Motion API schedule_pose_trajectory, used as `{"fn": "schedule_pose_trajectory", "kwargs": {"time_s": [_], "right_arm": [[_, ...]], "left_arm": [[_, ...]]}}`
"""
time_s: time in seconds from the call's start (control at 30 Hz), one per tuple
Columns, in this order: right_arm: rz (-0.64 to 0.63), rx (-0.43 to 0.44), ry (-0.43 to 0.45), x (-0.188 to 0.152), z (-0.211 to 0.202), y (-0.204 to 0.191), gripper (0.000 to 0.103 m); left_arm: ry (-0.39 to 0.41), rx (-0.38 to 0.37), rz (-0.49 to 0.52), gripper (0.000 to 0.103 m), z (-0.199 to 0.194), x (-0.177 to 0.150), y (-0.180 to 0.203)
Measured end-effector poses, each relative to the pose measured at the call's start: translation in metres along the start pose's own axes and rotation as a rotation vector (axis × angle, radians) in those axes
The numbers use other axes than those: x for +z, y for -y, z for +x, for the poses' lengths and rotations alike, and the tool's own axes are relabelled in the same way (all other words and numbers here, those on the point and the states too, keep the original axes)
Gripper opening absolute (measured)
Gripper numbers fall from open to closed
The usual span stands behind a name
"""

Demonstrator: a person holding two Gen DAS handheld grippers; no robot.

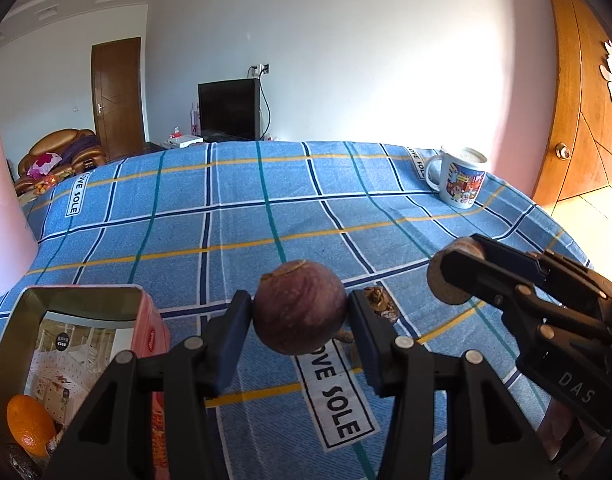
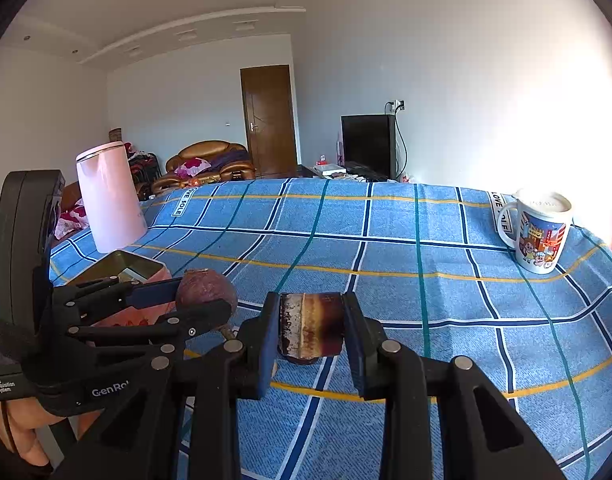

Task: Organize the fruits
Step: 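Grasp a purple round fruit with the left tool while the right tool grasps a layered brown cake, then carry the purple fruit and layered cake over the pink tin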

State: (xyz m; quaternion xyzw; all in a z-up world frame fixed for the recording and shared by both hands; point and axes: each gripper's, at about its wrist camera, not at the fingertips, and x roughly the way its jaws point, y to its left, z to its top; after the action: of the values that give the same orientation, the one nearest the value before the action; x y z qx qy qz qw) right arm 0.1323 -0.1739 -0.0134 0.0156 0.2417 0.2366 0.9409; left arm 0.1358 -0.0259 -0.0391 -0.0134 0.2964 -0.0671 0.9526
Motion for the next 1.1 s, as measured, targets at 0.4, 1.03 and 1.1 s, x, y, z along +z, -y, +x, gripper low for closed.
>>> {"fn": "schedule_pose_trajectory", "kwargs": {"time_s": [0.4,1.03,1.1], "right_arm": [[-0.019,0.011,0.047,0.0,-0.007,-0.002,0.032],[-0.045,0.018,0.119,-0.003,-0.022,-0.008,0.032],[-0.048,0.018,0.128,-0.003,-0.023,-0.009,0.032]], "left_arm": [[0.088,0.024,0.018,0.052,-0.016,-0.001,0.002],[0.186,0.051,0.034,0.052,-0.035,-0.005,0.005],[0.193,0.052,0.036,0.052,-0.037,-0.005,0.005]]}}
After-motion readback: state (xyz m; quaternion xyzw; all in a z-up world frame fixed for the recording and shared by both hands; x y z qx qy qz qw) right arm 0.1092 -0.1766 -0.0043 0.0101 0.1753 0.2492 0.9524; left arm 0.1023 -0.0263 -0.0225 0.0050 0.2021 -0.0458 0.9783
